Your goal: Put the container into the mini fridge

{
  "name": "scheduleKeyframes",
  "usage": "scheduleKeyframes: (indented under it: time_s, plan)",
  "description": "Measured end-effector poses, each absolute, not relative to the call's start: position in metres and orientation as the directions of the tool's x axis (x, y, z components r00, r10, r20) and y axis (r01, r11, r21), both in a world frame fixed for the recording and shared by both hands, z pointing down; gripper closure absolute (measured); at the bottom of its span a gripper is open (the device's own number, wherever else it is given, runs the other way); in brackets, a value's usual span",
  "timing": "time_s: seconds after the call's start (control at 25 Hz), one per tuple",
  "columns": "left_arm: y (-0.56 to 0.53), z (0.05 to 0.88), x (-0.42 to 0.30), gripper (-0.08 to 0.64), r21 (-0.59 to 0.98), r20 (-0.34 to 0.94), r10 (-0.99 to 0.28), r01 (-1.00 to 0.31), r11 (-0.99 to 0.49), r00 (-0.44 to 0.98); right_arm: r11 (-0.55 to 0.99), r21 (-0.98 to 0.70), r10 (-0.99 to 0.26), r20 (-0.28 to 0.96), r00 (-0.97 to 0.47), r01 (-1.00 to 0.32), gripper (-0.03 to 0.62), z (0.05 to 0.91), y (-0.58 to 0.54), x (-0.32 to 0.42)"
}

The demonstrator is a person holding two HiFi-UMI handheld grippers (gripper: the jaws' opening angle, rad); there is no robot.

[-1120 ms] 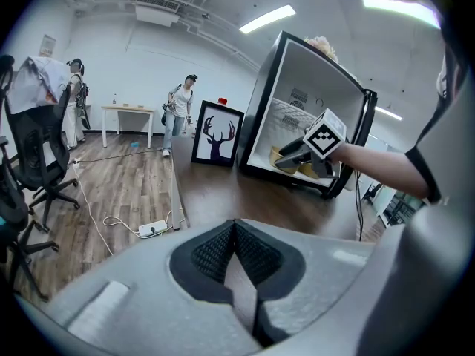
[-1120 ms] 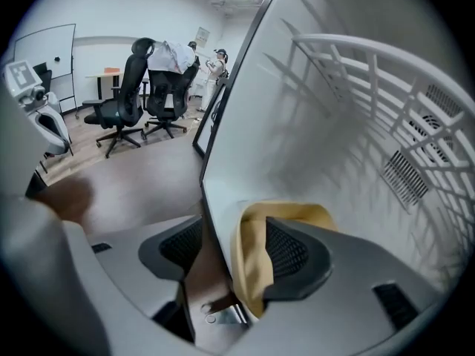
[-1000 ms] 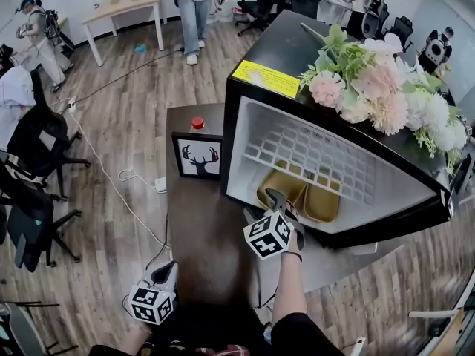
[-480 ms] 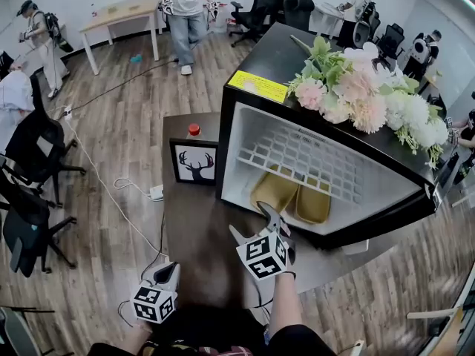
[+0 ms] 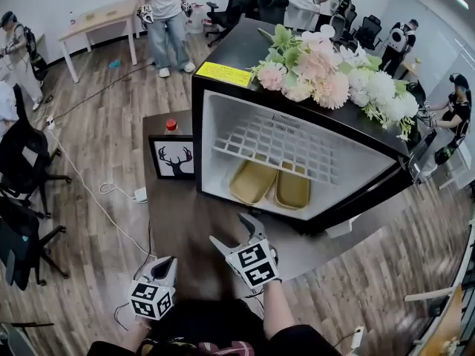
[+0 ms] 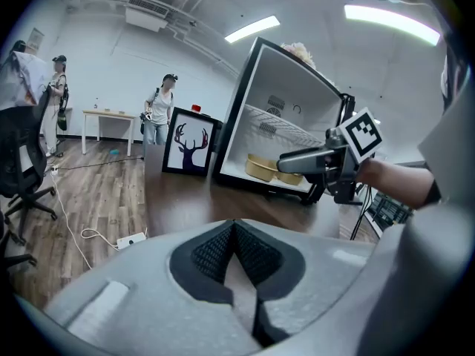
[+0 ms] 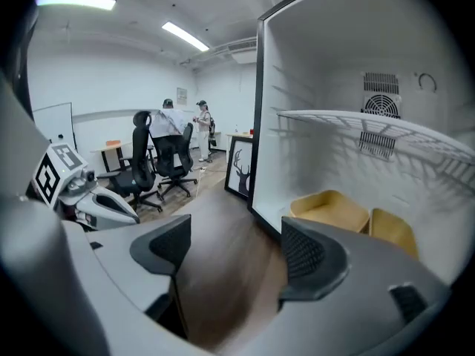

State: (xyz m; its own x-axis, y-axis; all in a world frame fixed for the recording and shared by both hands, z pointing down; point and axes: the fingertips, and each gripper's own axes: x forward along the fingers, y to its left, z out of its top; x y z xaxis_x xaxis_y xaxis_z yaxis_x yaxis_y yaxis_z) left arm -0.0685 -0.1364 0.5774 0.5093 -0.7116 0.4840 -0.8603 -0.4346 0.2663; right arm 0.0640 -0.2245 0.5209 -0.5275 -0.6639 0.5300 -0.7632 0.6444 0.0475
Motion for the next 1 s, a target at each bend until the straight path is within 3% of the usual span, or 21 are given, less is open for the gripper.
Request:
scheduleKeyframes:
  time_s: [0.12,0.6,1.0]
  plan:
    - [-0.135,0.575,-0.058,0.552,0.272,0.473,-0.708,-0.851,-0.449,0.525,0.635,-0.044,-0.654,0.501,-0.567,-0.771,0.216,0.521,-0.209,0.064]
    - [-0.133,0.563,-0.026,0.552,0.317,0.412,-0.707,-0.818,-0.48,0.575,0.619,-0.141,-0.61,0.533,-0.586,-0.773,0.218,0.55,-0.16,0.072]
    - [-0.13,0.553,0.006,0.552,0.443,0.316,-0.672,-0.731,-0.52,0.669,0.572,-0.329,-0.542,0.536,-0.647,-0.751,0.241,0.584,-0.119,0.076]
